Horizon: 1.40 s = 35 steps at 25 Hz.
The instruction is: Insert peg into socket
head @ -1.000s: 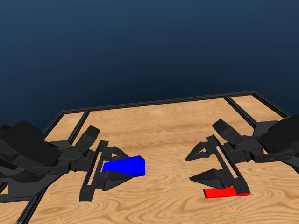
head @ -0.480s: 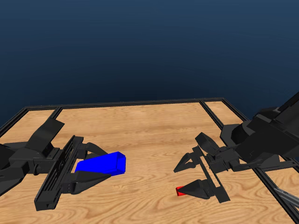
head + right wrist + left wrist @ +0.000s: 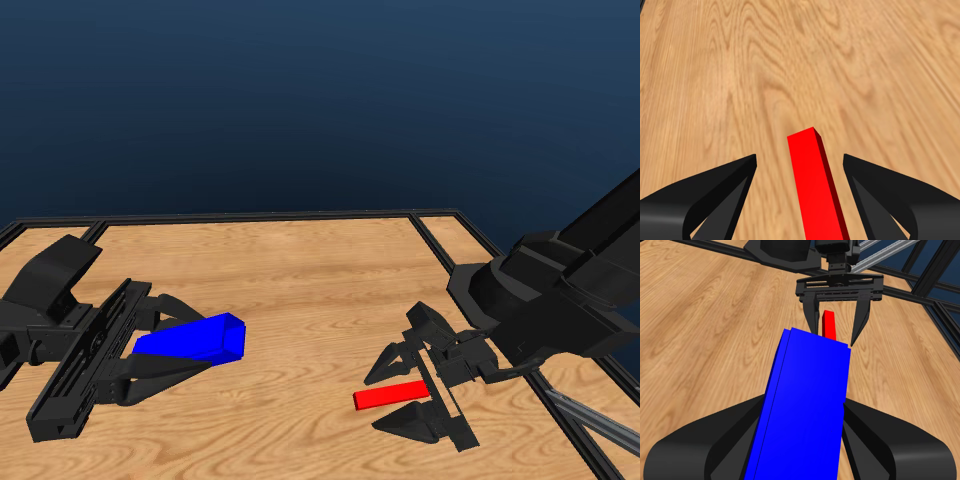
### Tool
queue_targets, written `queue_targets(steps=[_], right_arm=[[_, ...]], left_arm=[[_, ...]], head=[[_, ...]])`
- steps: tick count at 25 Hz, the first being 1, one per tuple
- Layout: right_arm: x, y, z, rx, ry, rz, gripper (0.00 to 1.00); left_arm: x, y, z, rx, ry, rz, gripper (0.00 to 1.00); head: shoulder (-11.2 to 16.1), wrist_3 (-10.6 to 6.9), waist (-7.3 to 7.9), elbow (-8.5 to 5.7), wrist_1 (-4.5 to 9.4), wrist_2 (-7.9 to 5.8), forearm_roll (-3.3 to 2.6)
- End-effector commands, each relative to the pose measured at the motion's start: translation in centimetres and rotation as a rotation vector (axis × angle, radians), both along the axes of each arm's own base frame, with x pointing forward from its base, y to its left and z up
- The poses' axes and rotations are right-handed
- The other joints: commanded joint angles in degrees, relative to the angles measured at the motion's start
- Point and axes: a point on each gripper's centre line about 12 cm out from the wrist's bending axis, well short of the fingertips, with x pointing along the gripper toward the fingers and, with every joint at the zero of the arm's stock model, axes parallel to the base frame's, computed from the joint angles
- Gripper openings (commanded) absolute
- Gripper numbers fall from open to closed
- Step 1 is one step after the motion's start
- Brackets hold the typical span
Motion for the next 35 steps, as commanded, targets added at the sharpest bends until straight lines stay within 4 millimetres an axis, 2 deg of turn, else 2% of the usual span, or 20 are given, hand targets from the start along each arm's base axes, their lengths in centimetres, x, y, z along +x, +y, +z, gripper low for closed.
queue_targets(steps=[1, 3, 4, 5, 6, 8, 9, 10, 11, 12, 13, 16, 17, 22, 27, 28, 29, 30, 34, 35], right_arm=[[-1.4, 0.6, -1.0, 0.001, 0.012, -0.006, 1.0], [-0.9, 1.5, -0.6, 0.028, -0.035, -0.014, 1.0], [-1.5, 1.2, -1.3, 0.007, 0.013, -0.014, 0.92], [-2.3, 0.9, -2.4, -0.009, 0.026, -0.021, 0.0], [-2.3, 0.2, -2.8, -0.022, 0.048, -0.037, 0.0], [-1.1, 1.3, -1.2, 0.008, -0.049, -0.04, 0.0], [-1.5, 0.7, -1.5, -0.065, -0.031, -0.008, 0.0], [-0.6, -0.1, -1.0, -0.043, -0.063, -0.054, 0.0], [-0.5, 0.7, -0.2, -0.053, -0.094, -0.027, 0.0], [-1.3, 0.0, -1.0, -0.091, -0.059, -0.018, 0.0], [-0.7, 0.0, -1.0, -0.06, -0.068, -0.046, 0.0], [1.2, -1.0, 2.3, -0.14, -0.134, 0.002, 0.0], [1.3, -0.7, 2.6, -0.152, -0.137, 0.026, 0.0], [4.3, -3.3, 5.9, -0.205, -0.204, 0.011, 0.0], [7.0, -4.5, 7.0, -0.261, -0.18, 0.065, 0.0], [7.5, -4.0, 7.7, -0.279, -0.21, 0.091, 0.0], [8.4, -4.9, 8.9, -0.271, -0.23, 0.07, 0.0], [8.6, -5.2, 7.9, -0.295, -0.186, 0.092, 0.0], [11.1, -5.4, 10.7, -0.327, -0.256, 0.12, 0.0], [11.2, -5.5, 10.4, -0.334, -0.223, 0.144, 0.0]], left_arm=[[0.5, 0.0, 1.9, -0.013, -0.081, 0.006, 0.0], [0.3, -0.1, 1.5, -0.006, -0.063, -0.001, 0.0], [0.5, -0.1, 2.3, -0.015, -0.091, 0.002, 0.0], [0.5, -0.2, 2.2, -0.014, -0.086, 0.0, 0.0], [0.6, -0.4, 2.3, -0.011, -0.09, -0.007, 0.0], [0.6, -0.4, 2.5, -0.014, -0.095, -0.005, 0.0], [0.2, -0.4, 1.9, -0.008, -0.068, -0.009, 0.0], [0.4, -0.5, 2.2, -0.013, -0.079, -0.009, 0.0], [0.2, -0.6, 1.8, -0.011, -0.073, -0.008, 0.0], [0.4, -0.6, 2.3, -0.018, -0.084, -0.008, 0.0], [0.5, -0.6, 2.4, -0.024, -0.089, -0.007, 0.0], [0.9, -1.2, 2.2, -0.02, -0.075, -0.026, 0.0], [0.7, -0.9, 1.3, -0.016, -0.037, -0.02, 0.0], [1.0, -1.3, 1.5, -0.01, -0.045, -0.03, 0.0], [1.2, -1.5, 1.5, -0.006, -0.052, -0.036, 0.0], [1.6, -2.2, 2.7, -0.015, -0.09, -0.056, 0.0], [1.5, -2.0, 2.2, -0.014, -0.075, -0.047, 0.0], [1.5, -2.1, 2.0, -0.012, -0.071, -0.049, 0.0], [1.5, -2.3, 1.7, -0.014, -0.064, -0.049, 0.0], [1.4, -2.2, 1.5, -0.014, -0.061, -0.047, 0.0]], head=[[-1.1, 0.1, -0.32, -0.31, -0.24, -0.46, -0.12], [-1.4, 0.24, -0.37, -0.2, -0.18, -0.61, -0.16], [-1.6, 0.36, -0.41, -0.11, -0.2, -0.69, -0.19], [-1.7, 0.52, -0.41, -0.05, -0.27, -0.73, -0.19], [-1.9, 0.69, -0.41, 0.01, -0.27, -0.76, -0.19], [-2.2, 0.99, -0.36, 0.13, -0.32, -0.81, -0.17], [-2.4, 1.12, -0.3, 0.17, -0.36, -0.84, -0.16], [-2.5, 1.17, -0.21, 0.21, -0.49, -0.87, -0.14], [-2.6, 1.2, -0.09, 0.23, -0.53, -0.96, -0.13], [-2.7, 1.22, 0.02, 0.25, -0.68, -0.99, -0.1], [-2.8, 1.23, 0.29, 0.22, -0.8, -0.99, -0.03], [-2.9, 1.32, 1.47, 0.18, -1.44, -0.92, 0.3], [-2.9, 1.21, 1.91, 0.16, -1.64, -0.85, 0.42], [-2.7, 0.52, 4.08, 0.12, -2.15, -0.97, 0.9], [-2.1, 0.41, 6.2, 0.03, -2.01, -0.61, 1.47], [-2.0, 0.38, 6.35, 0.02, -1.93, -0.6, 1.5], [-2.0, 0.25, 6.56, 0.04, -1.97, -0.53, 1.56], [-1.9, 0.18, 6.77, 0.05, -1.93, -0.5, 1.62], [-1.7, 0.45, 7.55, 0.09, -1.88, -0.37, 1.84], [-1.7, 0.5, 7.73, 0.1, -1.89, -0.35, 1.88]])
